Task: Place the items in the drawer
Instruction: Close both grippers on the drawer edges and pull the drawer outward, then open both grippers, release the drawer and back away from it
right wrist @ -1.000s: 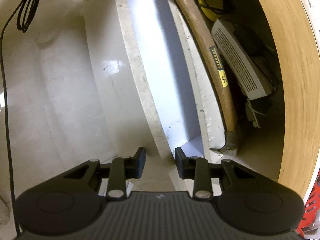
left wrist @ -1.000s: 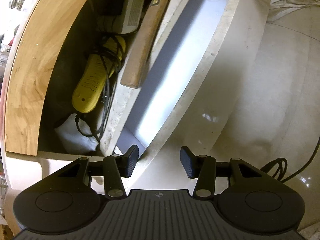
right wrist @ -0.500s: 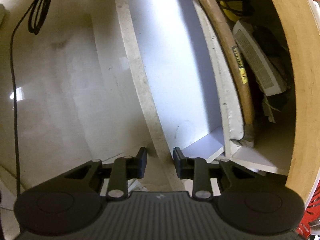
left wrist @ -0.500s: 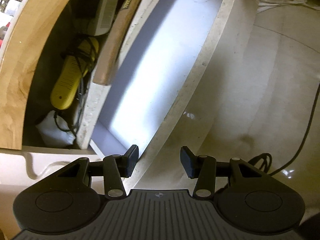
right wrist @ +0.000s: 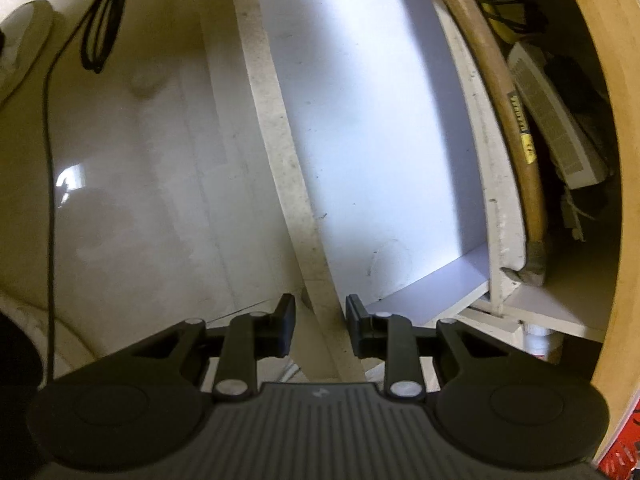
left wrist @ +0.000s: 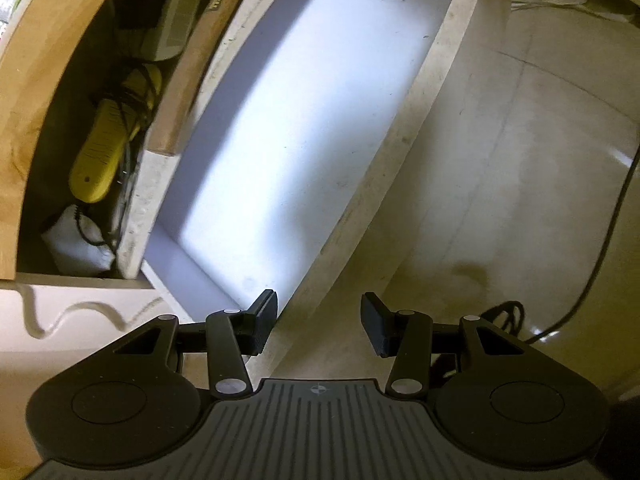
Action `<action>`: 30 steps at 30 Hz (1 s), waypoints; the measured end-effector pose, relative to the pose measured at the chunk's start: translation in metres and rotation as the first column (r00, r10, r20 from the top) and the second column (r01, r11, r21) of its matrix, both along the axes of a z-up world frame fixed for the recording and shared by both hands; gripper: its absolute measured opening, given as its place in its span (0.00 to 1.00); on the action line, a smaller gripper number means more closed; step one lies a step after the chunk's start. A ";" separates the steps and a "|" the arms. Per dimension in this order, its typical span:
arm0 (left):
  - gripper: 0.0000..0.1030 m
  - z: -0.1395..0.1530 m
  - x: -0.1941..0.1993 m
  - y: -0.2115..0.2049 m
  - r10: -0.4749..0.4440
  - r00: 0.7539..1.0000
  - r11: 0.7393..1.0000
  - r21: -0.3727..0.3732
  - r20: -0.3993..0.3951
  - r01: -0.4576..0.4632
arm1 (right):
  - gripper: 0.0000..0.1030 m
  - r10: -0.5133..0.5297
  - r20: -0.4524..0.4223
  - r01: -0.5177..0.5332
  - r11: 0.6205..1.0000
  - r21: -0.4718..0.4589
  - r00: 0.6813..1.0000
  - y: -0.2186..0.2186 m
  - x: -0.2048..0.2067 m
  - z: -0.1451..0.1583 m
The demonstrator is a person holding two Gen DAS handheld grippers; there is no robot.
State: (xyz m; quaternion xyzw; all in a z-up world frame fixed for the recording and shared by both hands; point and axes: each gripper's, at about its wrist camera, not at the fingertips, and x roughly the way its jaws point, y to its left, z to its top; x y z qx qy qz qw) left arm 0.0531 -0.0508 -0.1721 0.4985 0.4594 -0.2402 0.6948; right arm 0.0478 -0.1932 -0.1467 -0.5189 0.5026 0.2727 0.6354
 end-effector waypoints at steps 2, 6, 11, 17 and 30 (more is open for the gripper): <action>0.44 -0.002 -0.004 -0.001 -0.002 1.000 1.000 -0.001 -0.024 0.002 | 0.29 0.007 -0.038 -0.007 1.000 0.010 0.999 0.001 -0.006 0.002; 0.44 -0.005 -0.012 -0.003 -0.017 1.000 1.000 0.016 -0.022 0.017 | 0.29 0.034 -0.030 -0.034 0.999 -0.003 0.999 0.004 -0.016 0.002; 0.44 -0.002 -0.011 -0.002 0.002 1.000 1.000 -0.002 -0.026 -0.002 | 0.29 0.029 -0.026 -0.029 1.000 0.002 0.999 0.004 -0.018 0.004; 0.44 -0.001 -0.009 -0.002 0.010 1.000 1.000 -0.012 -0.030 -0.011 | 0.29 0.033 -0.028 -0.034 0.999 -0.007 0.999 0.007 -0.016 0.005; 0.96 0.006 -0.008 -0.003 -0.008 0.999 0.998 -0.062 0.041 0.011 | 1.00 0.073 0.057 -0.074 0.997 0.015 0.996 0.011 -0.015 -0.005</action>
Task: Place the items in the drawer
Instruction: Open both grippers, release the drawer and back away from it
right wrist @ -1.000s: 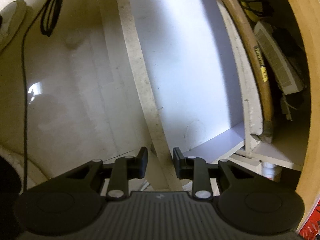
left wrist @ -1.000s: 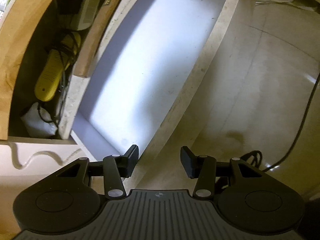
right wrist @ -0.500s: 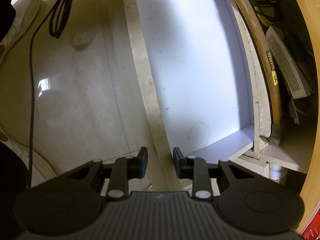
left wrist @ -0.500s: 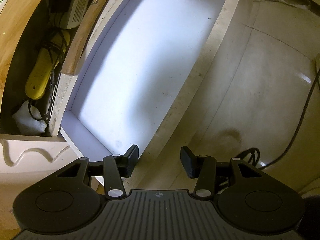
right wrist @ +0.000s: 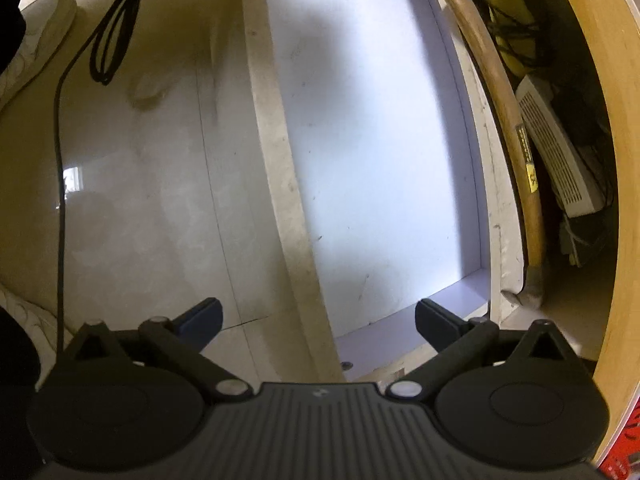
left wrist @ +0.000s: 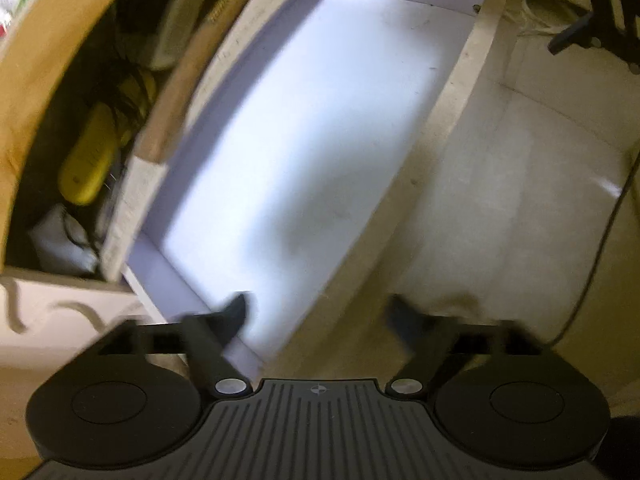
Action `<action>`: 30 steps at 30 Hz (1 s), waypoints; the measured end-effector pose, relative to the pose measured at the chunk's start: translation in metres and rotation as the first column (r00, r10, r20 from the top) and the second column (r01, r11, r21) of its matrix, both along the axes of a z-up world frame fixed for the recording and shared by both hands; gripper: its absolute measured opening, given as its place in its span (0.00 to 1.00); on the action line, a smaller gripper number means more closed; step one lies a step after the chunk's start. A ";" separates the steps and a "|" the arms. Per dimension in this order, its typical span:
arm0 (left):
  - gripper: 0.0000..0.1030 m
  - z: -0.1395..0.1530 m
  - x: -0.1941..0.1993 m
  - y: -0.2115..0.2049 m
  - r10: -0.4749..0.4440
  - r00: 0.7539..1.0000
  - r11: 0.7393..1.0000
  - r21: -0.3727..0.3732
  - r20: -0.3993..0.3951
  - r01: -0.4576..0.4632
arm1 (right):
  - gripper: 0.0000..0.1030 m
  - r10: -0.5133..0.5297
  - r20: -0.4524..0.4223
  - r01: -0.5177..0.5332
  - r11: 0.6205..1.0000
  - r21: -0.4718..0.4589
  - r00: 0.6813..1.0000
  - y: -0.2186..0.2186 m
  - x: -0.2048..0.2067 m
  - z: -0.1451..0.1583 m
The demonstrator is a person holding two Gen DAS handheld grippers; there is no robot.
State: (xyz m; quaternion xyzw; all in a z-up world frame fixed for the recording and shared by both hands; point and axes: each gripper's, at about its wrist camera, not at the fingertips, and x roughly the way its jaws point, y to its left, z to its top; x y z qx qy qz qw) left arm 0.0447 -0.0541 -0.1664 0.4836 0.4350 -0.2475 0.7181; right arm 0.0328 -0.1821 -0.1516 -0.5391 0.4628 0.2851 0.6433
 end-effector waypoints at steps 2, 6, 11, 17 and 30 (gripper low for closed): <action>0.96 -0.002 0.000 -0.001 0.000 1.000 1.000 0.021 0.021 0.000 | 1.00 -0.005 0.009 0.005 1.000 -0.002 1.000 0.001 0.003 -0.008; 0.96 -0.006 0.002 0.000 0.023 1.000 0.999 0.037 0.017 -0.024 | 1.00 -0.026 0.002 0.026 1.000 0.008 1.000 0.001 0.009 -0.023; 0.96 -0.005 0.005 0.001 0.065 0.998 0.998 0.026 0.013 -0.065 | 1.00 -0.080 -0.015 0.080 0.996 0.037 0.997 0.003 0.018 -0.038; 0.96 -0.004 0.010 0.006 0.145 0.989 0.989 0.020 0.006 -0.145 | 1.00 -0.211 -0.055 0.216 0.968 0.125 0.976 0.001 0.039 -0.047; 0.96 0.034 0.022 0.017 0.519 0.854 0.836 -0.180 -0.043 -0.518 | 1.00 -0.681 -0.187 0.691 0.613 0.383 0.708 -0.020 0.088 -0.032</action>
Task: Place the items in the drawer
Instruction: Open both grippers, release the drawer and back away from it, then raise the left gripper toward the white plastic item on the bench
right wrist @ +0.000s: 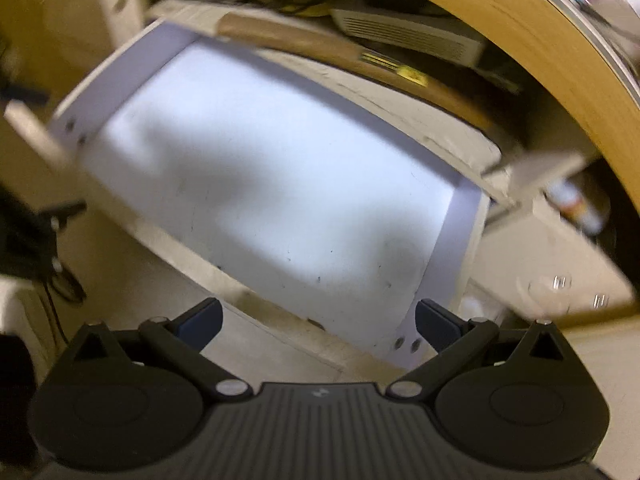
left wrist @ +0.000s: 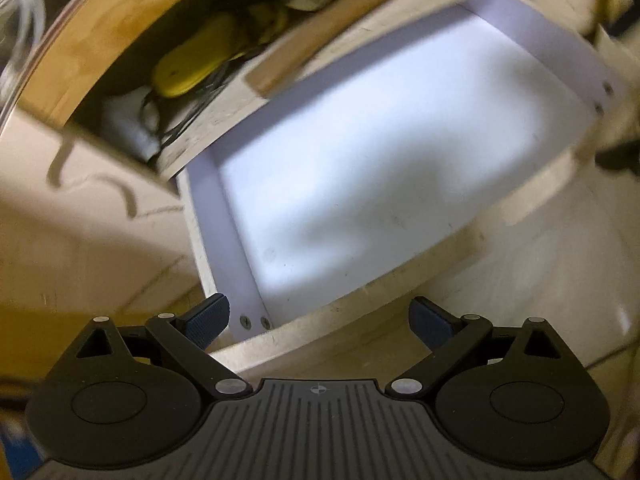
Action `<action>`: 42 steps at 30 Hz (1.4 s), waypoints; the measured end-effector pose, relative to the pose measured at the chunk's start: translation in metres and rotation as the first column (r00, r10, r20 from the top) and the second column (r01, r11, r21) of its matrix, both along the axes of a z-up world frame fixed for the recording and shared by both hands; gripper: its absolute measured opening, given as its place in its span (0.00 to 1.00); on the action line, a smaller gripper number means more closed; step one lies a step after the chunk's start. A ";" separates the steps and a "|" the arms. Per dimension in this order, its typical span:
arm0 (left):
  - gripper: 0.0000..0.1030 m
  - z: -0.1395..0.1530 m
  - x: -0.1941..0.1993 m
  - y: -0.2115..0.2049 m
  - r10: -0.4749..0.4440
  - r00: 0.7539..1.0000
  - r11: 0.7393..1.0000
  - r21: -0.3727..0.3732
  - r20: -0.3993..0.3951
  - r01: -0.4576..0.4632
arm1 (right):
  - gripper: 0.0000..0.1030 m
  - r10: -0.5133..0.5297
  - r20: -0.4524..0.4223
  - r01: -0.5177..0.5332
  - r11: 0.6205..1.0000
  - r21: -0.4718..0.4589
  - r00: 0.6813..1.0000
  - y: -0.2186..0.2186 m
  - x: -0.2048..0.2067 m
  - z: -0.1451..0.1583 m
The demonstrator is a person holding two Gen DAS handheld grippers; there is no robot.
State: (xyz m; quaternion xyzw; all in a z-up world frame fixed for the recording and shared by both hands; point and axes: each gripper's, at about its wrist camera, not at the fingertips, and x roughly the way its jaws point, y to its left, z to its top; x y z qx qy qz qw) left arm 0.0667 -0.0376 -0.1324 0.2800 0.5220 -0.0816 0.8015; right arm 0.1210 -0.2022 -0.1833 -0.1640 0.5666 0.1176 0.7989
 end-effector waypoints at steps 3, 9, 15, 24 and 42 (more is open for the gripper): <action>0.96 0.008 0.001 0.006 0.102 0.995 0.993 -0.067 0.000 -0.102 | 1.00 -0.103 -0.012 0.104 0.994 0.034 0.995 -0.005 0.007 0.000; 0.96 0.017 -0.002 0.017 0.298 0.954 0.941 -0.160 -0.020 -0.297 | 1.00 -0.258 -0.049 0.261 0.962 0.080 0.965 -0.014 -0.021 0.028; 0.96 0.023 -0.004 0.023 0.374 0.926 0.889 -0.266 -0.048 -0.373 | 1.00 -0.294 -0.085 0.302 0.946 0.115 0.952 -0.010 -0.044 0.050; 0.96 0.024 0.000 0.023 0.405 0.912 0.859 -0.312 -0.069 -0.405 | 1.00 -0.310 -0.081 0.318 0.943 0.101 0.947 -0.012 -0.042 0.056; 0.95 0.048 -0.002 0.006 0.326 0.944 0.873 -0.398 0.050 -0.281 | 1.00 -0.380 -0.050 0.383 0.913 0.141 0.924 -0.017 -0.052 0.079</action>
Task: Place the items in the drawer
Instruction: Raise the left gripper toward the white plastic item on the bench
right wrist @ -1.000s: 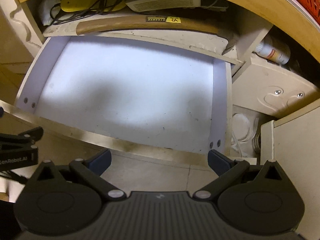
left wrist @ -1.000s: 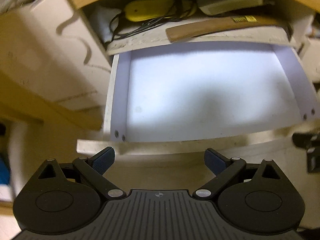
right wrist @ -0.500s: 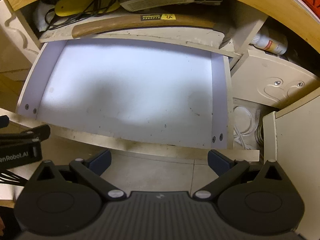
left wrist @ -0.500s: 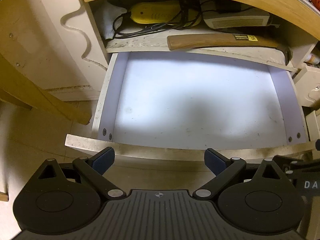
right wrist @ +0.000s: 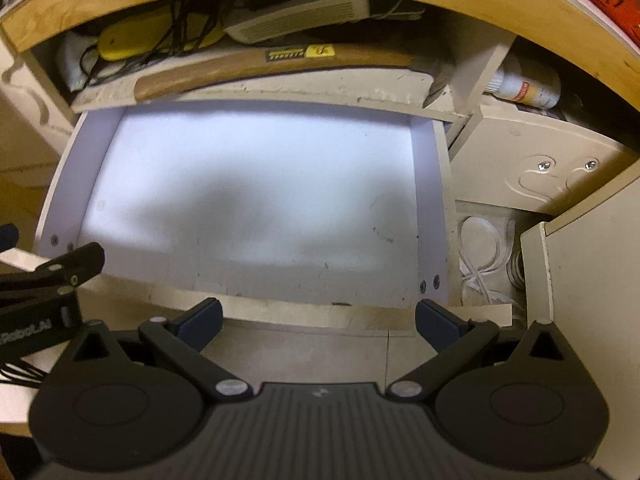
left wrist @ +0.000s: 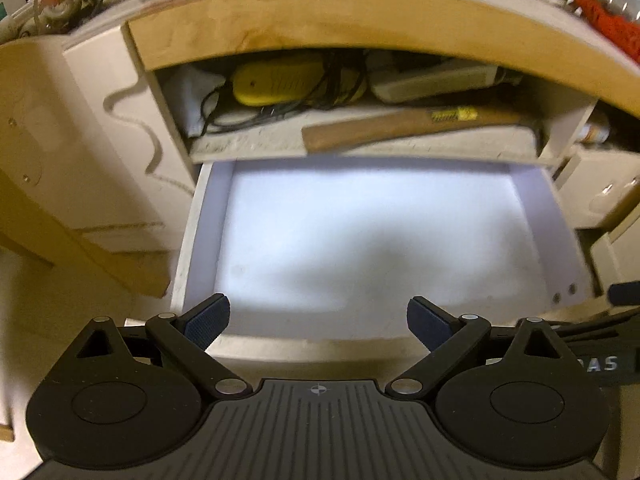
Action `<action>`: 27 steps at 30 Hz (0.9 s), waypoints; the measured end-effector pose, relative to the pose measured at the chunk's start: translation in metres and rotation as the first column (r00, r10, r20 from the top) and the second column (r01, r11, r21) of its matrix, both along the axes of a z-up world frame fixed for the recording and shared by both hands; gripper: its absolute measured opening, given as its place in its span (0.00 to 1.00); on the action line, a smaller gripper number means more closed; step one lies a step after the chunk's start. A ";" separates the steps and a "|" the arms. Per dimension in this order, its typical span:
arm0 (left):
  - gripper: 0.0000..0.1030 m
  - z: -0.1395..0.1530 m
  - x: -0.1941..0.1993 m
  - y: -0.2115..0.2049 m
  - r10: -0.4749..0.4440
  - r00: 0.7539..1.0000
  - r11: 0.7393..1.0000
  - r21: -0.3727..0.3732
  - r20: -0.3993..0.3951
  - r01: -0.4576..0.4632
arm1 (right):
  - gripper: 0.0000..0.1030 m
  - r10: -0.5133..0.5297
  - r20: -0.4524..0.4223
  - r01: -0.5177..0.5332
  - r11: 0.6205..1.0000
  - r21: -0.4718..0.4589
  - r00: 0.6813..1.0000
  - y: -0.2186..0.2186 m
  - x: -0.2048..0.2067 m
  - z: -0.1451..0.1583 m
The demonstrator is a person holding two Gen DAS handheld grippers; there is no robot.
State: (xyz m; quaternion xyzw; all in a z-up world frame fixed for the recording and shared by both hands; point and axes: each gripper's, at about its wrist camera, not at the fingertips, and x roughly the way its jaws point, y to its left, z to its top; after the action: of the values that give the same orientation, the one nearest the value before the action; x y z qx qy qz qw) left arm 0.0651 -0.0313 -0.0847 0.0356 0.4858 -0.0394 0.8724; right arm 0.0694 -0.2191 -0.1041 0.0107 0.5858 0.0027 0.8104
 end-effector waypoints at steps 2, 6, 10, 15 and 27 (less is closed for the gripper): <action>0.95 0.005 0.001 -0.001 -0.006 1.000 1.000 -0.018 0.017 0.007 | 1.00 -0.014 0.010 0.014 1.000 0.009 1.000 -0.002 0.001 0.002; 0.95 0.012 -0.002 -0.007 -0.032 0.996 0.999 0.019 0.079 0.031 | 1.00 -0.022 0.049 0.023 1.000 -0.008 0.999 -0.003 0.002 0.007; 0.96 0.020 -0.004 -0.011 -0.051 0.989 0.998 0.041 0.138 0.046 | 1.00 -0.031 0.097 0.034 0.999 -0.026 0.995 -0.004 0.003 0.015; 0.96 0.033 -0.006 -0.017 -0.059 0.974 0.996 0.085 0.219 0.041 | 1.00 -0.061 0.175 0.067 0.997 -0.025 0.983 -0.009 0.005 0.029; 0.96 0.062 0.003 -0.014 -0.004 0.945 0.999 0.032 0.328 -0.007 | 1.00 -0.048 0.408 0.084 0.994 -0.071 0.912 -0.010 0.005 0.071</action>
State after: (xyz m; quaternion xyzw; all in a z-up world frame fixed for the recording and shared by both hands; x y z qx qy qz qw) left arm 0.0681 -0.0452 -0.0224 0.0554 0.3347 -0.0244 0.9404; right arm 0.0744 -0.2290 -0.0332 -0.0054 0.4037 -0.0481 0.9136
